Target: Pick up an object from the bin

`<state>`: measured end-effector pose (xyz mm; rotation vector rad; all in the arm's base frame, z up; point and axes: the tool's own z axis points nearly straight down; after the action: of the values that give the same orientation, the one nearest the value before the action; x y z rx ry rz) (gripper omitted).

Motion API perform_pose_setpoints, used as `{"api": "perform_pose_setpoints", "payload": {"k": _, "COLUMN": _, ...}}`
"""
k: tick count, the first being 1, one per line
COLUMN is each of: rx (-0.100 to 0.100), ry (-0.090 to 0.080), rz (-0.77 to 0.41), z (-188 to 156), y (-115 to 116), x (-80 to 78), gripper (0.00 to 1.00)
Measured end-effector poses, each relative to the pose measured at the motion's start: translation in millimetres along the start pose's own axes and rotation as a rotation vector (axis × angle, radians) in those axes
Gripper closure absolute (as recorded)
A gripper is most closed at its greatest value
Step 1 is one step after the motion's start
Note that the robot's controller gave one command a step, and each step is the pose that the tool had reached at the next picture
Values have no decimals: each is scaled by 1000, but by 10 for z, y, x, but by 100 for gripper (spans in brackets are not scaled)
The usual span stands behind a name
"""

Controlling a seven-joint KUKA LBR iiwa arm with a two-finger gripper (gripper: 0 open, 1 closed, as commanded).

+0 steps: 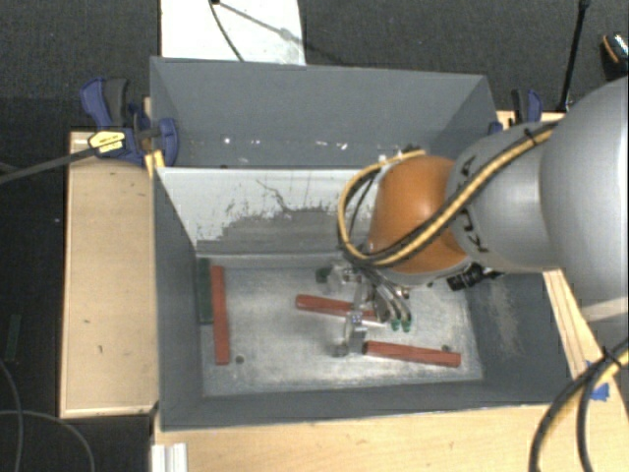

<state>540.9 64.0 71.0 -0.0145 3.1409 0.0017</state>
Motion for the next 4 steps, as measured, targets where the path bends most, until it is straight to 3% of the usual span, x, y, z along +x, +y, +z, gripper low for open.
{"api": "perform_pose_setpoints", "payload": {"k": 1, "rx": 0, "ry": -1, "rz": 4, "z": -4, "y": 0, "x": -6, "gripper": 0}}
{"api": "perform_pose_setpoints", "payload": {"k": 2, "rx": 0, "ry": -2, "rz": 6, "z": -6, "y": 0, "x": -6, "gripper": 100}}
{"api": "perform_pose_setpoints", "payload": {"k": 3, "rx": -1, "ry": -4, "rz": 9, "z": -28, "y": -1, "x": -14, "gripper": 100}}
{"api": "perform_pose_setpoints", "payload": {"k": 4, "rx": -1, "ry": -5, "rz": 11, "z": -319, "y": -2, "x": -25, "gripper": 100}}
